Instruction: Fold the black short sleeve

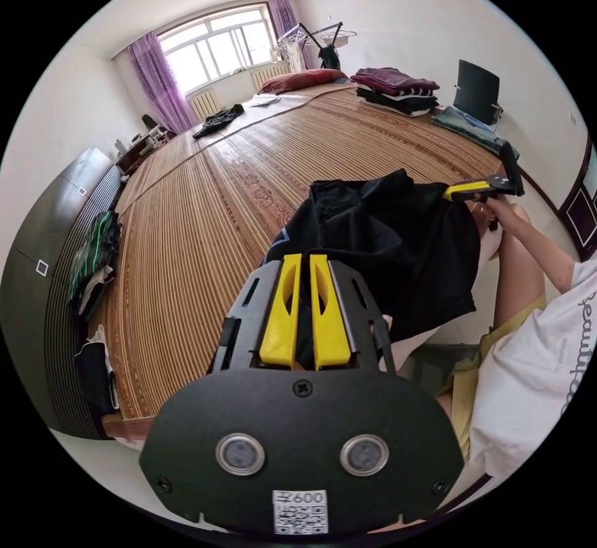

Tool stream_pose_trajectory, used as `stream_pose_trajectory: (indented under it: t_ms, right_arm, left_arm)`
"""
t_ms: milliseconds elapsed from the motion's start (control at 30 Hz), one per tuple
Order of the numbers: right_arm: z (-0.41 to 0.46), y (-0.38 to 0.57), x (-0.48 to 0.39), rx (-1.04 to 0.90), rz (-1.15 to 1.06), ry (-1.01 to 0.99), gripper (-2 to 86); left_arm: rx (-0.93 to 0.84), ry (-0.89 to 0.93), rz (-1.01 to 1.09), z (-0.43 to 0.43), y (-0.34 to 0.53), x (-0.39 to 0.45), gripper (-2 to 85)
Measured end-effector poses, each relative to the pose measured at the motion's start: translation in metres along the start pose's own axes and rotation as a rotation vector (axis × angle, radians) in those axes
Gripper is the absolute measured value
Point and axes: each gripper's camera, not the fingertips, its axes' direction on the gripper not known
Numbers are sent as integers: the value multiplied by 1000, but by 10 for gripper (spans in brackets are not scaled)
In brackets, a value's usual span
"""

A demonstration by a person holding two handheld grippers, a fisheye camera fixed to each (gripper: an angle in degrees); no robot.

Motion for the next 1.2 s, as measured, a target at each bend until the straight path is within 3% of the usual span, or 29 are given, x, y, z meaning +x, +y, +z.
stream_pose_trajectory:
  t_ms: [300,967,1200]
  right_arm:
    - [13,19,-4,-1,-3,6,-8]
    - [108,64,-6,0,14,1,-8]
    - [180,76,-49,-34,-83,141,-8]
  left_arm:
    - [18,-9,-36,-30,-10,-14,28]
    - [86,-304,49,-103,-40,8,29]
    - [114,-285,9,-124,-40,9,28]
